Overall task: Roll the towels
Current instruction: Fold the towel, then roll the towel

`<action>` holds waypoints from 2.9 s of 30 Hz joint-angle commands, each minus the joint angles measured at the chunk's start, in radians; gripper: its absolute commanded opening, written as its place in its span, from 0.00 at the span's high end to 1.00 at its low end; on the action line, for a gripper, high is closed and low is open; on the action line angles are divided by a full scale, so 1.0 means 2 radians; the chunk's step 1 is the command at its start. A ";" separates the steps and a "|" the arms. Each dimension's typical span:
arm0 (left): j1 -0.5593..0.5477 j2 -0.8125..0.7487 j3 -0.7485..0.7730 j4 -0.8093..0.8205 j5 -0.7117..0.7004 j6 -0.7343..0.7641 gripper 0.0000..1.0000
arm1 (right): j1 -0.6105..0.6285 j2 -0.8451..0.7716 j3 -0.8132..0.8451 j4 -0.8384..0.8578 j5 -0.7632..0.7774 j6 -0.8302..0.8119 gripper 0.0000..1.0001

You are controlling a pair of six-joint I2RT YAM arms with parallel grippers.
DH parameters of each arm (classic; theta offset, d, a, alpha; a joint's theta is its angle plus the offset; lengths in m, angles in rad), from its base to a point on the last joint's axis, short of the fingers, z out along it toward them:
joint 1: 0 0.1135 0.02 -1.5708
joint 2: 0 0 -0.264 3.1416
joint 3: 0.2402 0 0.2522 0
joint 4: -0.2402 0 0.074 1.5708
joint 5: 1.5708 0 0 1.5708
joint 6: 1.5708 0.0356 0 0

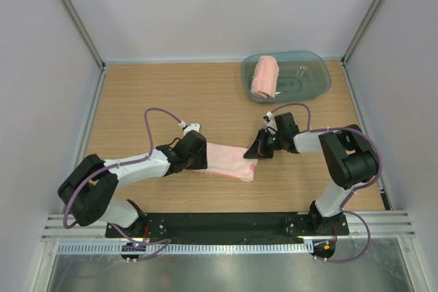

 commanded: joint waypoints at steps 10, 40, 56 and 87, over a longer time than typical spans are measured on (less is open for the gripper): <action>0.008 0.004 -0.003 0.002 -0.009 0.003 0.51 | -0.007 -0.158 -0.001 -0.113 0.008 -0.031 0.89; 0.033 0.005 0.080 -0.079 -0.061 0.044 0.43 | 0.040 -0.214 -0.084 -0.114 0.044 0.014 0.79; -0.158 0.050 0.258 -0.215 -0.197 0.044 0.39 | 0.030 -0.379 0.067 -0.330 0.337 -0.009 0.33; -0.279 0.301 0.337 -0.129 -0.188 0.006 0.42 | 0.003 -0.389 0.085 -0.395 0.398 -0.024 0.33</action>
